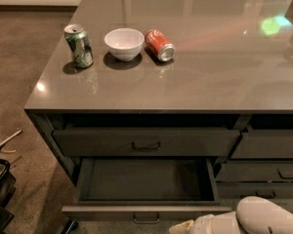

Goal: Close middle drawer

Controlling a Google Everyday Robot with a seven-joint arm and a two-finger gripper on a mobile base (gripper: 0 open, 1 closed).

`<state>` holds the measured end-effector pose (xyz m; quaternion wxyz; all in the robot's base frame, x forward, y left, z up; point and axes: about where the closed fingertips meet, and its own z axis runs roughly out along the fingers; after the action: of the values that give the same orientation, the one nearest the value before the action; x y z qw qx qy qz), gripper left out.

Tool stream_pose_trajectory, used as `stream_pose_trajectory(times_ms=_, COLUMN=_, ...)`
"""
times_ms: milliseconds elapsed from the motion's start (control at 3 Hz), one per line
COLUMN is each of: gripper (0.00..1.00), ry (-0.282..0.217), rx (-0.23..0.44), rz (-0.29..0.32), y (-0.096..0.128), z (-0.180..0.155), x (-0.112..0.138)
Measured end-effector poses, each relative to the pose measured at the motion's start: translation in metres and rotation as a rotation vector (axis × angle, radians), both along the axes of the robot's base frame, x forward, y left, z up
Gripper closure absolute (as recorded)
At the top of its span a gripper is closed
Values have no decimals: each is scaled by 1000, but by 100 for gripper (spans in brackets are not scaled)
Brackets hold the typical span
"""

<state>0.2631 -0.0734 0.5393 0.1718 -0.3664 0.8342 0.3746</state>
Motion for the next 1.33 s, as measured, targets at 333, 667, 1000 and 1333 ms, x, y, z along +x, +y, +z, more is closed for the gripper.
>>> stream_pose_trajectory(times_ms=333, gripper=65, ry=6, rx=23, rz=-55, y=-15, z=-19, x=23)
stream_pose_trajectory(times_ms=667, gripper=89, ry=-24, rx=17, rz=-137, y=-39, z=-33, x=73)
stream_pose_trajectory(times_ms=1000, gripper=100, ry=-39, rx=-9, rz=-193, y=-56, z=-43, x=111)
stream_pose_trajectory(times_ms=1333, gripper=100, ry=-36, rx=-8, rz=-193, y=-56, z=-44, x=110)
